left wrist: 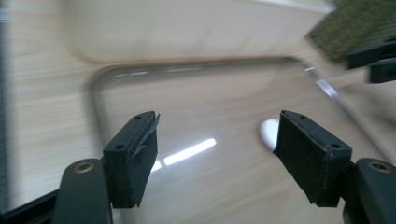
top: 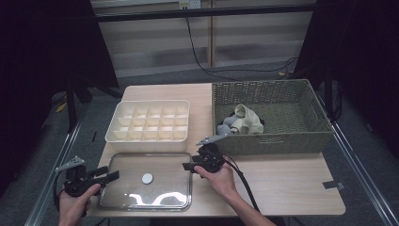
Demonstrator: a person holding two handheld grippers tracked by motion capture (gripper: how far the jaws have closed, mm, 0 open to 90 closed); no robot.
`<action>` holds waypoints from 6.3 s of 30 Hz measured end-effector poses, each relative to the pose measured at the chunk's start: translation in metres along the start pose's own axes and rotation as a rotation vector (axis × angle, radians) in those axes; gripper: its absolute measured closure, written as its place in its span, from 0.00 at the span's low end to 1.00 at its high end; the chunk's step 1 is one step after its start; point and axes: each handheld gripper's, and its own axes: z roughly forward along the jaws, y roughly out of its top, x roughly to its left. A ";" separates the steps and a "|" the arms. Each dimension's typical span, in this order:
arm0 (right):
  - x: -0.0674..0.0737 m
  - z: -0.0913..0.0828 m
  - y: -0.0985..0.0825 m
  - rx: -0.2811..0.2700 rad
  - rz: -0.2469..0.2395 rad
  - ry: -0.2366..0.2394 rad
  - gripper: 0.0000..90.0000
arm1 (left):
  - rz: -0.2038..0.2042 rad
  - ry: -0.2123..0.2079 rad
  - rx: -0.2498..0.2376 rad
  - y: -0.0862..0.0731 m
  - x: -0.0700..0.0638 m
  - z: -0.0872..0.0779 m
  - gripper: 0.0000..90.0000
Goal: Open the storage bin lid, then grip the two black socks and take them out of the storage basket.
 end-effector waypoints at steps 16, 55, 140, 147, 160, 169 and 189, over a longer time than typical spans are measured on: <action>-0.004 -0.030 0.008 -0.046 -0.034 0.064 0.51 | 0.111 -0.055 0.026 0.019 -0.066 0.024 0.21; -0.129 -0.165 0.068 -0.123 0.039 -0.188 0.49 | 0.230 -0.193 0.080 0.012 -0.119 0.066 0.21; -0.211 -0.168 0.081 -0.121 0.212 -0.151 0.90 | 0.212 -0.189 0.085 0.003 -0.105 0.067 0.19; -0.218 -0.189 0.067 -0.137 0.223 -0.176 0.90 | 0.212 -0.194 0.088 0.003 -0.106 0.068 0.19; -0.235 -0.203 0.047 -0.041 0.279 -0.284 0.88 | 0.208 -0.192 0.092 0.003 -0.105 0.069 0.18; -0.233 -0.200 0.049 0.011 0.277 -0.366 0.70 | 0.207 -0.184 0.094 0.003 -0.104 0.069 0.18; -0.212 -0.126 0.098 0.105 0.126 -0.257 0.72 | 0.208 -0.184 0.089 0.003 -0.101 0.066 0.18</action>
